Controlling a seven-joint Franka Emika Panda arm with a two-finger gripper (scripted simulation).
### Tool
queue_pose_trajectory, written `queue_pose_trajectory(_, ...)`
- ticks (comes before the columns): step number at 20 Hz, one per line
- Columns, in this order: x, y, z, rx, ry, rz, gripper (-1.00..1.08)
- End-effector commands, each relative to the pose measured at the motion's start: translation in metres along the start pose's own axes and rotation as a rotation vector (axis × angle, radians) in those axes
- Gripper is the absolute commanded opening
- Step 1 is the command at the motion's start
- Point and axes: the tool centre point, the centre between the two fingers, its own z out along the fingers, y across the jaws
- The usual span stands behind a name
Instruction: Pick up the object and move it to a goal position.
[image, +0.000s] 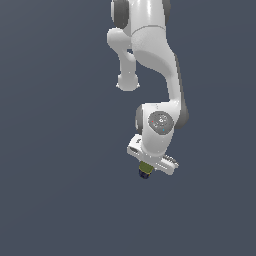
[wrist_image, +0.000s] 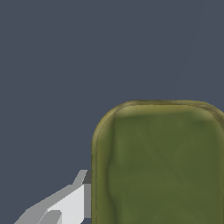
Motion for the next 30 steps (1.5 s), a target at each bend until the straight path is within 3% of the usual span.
queue_pose_trajectory(1, 0.0, 0.0, 0.0, 0.001, 0.001, 0.0, -1.0)
queue_pose_trajectory(16, -0.004, 0.02, -0.027, 0.0, 0.0, 0.0, -1.0)
queue_pose_trajectory(30, -0.016, 0.098, -0.131, 0.002, -0.001, 0.001, -1.0)
